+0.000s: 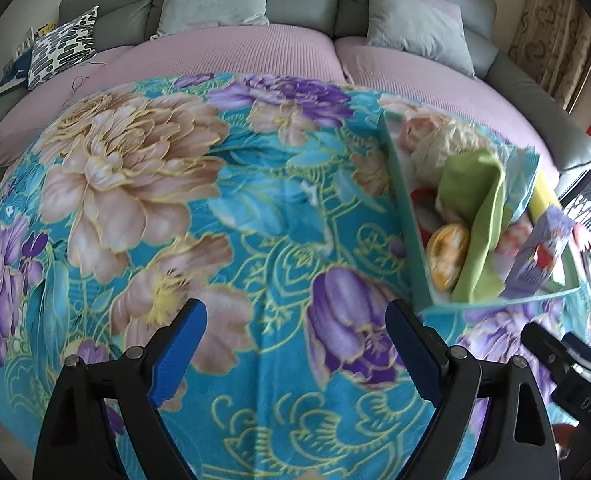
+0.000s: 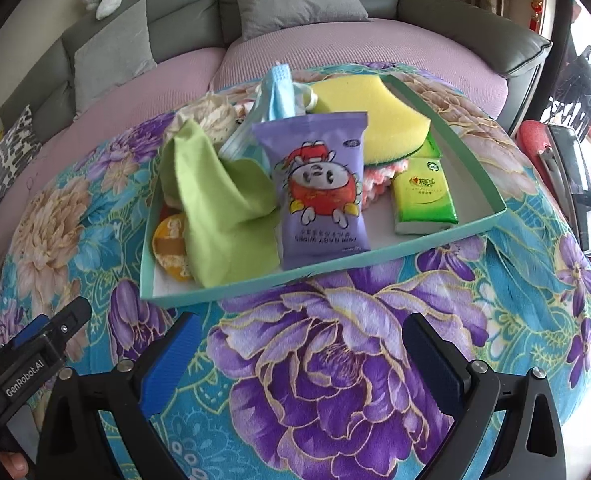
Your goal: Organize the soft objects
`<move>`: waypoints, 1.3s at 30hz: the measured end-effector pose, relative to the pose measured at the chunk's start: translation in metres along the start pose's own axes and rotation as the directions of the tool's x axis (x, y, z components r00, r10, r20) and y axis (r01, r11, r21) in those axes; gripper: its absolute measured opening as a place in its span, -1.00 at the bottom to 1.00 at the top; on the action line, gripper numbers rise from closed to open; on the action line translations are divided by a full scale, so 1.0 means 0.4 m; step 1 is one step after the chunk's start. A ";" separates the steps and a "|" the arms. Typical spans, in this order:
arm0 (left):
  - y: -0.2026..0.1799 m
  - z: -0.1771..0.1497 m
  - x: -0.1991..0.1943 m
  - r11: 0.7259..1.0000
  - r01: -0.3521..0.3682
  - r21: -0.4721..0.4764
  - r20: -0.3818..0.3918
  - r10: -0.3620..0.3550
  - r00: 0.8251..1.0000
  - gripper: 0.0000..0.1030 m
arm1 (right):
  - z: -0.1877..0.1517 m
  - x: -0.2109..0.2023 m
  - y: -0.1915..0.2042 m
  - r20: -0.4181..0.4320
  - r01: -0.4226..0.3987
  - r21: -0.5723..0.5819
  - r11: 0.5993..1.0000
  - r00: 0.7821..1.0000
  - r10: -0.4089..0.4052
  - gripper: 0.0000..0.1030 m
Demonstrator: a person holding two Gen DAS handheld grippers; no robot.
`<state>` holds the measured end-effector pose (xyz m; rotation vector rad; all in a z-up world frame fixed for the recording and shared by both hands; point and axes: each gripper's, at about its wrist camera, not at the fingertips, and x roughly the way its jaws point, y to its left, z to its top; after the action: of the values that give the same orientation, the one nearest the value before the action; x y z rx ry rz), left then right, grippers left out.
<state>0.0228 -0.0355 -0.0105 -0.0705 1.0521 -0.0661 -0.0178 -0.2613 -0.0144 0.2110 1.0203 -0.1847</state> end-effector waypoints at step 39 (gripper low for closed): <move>-0.005 -0.001 0.036 0.996 -0.028 0.080 0.010 0.028 1.000 0.77 | 0.006 0.039 0.072 0.026 0.065 -0.128 0.990 0.998 -0.062 1.00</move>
<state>0.0295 -0.0388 -0.0231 0.0170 1.0398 -0.0827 -0.0006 -0.2351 -0.0242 0.0592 1.0142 -0.1777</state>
